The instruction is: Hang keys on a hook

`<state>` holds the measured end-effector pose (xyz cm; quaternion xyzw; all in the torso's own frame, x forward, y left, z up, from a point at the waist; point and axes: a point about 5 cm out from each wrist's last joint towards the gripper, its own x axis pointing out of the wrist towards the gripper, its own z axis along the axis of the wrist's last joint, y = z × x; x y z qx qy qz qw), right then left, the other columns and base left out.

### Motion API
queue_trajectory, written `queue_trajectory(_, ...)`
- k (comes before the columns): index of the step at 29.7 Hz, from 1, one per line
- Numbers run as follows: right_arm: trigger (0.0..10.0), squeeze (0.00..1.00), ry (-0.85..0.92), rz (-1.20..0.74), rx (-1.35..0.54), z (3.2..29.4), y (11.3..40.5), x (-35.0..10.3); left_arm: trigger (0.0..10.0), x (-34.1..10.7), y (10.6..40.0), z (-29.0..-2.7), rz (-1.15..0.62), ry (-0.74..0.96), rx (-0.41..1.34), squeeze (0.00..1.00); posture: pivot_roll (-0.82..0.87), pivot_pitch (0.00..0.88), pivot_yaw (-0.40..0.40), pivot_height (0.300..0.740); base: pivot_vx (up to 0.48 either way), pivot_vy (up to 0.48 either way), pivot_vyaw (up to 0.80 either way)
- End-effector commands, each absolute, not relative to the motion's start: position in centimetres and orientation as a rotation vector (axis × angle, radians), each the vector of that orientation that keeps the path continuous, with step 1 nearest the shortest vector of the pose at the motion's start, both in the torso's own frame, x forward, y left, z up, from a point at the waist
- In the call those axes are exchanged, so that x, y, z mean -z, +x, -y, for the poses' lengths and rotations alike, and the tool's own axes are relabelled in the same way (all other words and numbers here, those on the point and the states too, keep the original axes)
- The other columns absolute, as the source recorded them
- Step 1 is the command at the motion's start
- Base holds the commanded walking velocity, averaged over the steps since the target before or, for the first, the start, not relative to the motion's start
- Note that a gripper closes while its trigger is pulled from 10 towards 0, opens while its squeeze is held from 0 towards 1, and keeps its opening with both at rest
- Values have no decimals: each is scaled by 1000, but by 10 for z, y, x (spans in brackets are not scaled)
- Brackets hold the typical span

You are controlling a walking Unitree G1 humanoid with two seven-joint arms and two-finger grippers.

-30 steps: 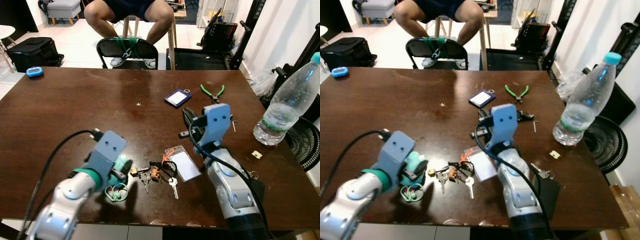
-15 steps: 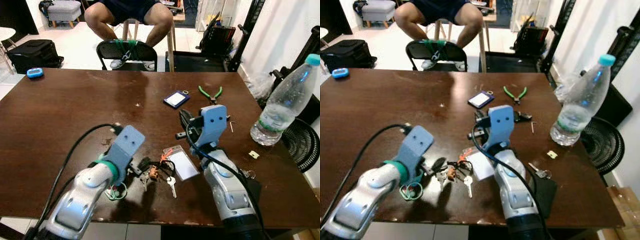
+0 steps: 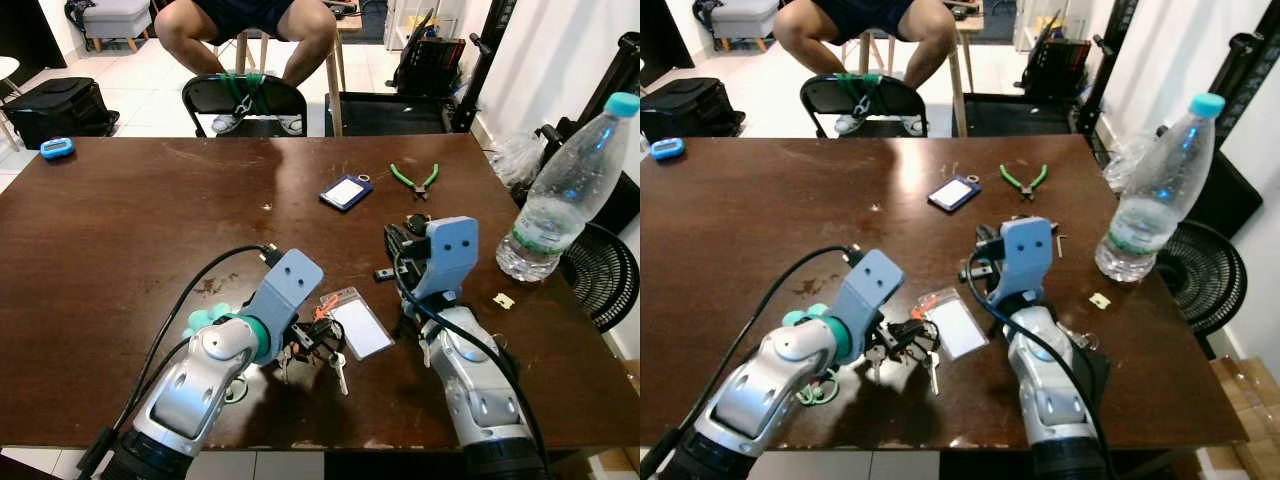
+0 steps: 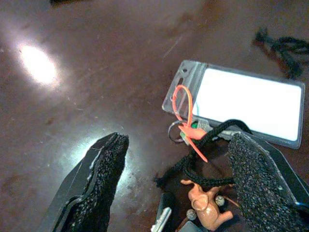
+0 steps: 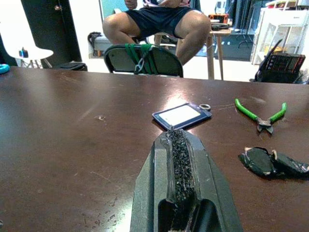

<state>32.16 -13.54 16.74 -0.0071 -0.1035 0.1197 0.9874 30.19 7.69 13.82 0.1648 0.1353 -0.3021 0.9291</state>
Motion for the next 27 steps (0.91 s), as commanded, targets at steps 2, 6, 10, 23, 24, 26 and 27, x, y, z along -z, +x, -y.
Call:
queue_trajectory(2, 10000, 0, -12, 197, -245, 133, 320, -165, 10000, -132, 301, -74, -301, 342, 634, 0, -124, 41, 113, 740, 0, 0, 0)
queue_trajectory(6, 10000, 0, -9, 197, -245, 132, 320, -166, 10000, -129, 300, -71, -307, 346, 647, 0, -124, 42, 115, 740, 0, 0, 0)
queue_trajectory(10, 10000, 0, -7, 197, -243, 132, 320, -166, 10000, -125, 299, -71, -317, 349, 646, 0, -124, 44, 116, 740, 0, 0, 0)
queue_trajectory(23, 10000, 0, 0, 192, -242, 131, 319, -165, 7569, -118, 301, -81, -336, 349, 587, 0, -117, 50, 116, 740, 0, 0, 0)
queue_trajectory(24, 10000, 0, 0, 191, -242, 131, 319, -165, 6824, -118, 302, -82, -336, 350, 586, 0, -112, 52, 114, 740, 0, 0, 0)
queue_trajectory(26, 10000, 0, 3, 181, -238, 131, 319, -163, 6902, -118, 302, -83, -341, 346, 575, 0, -104, 57, 112, 740, 0, 0, 0)
queue_trajectory(27, 10000, 0, 3, 181, -238, 131, 319, -163, 6902, -118, 302, -83, -341, 346, 575, 0, -104, 57, 112, 740, 0, 0, 0)
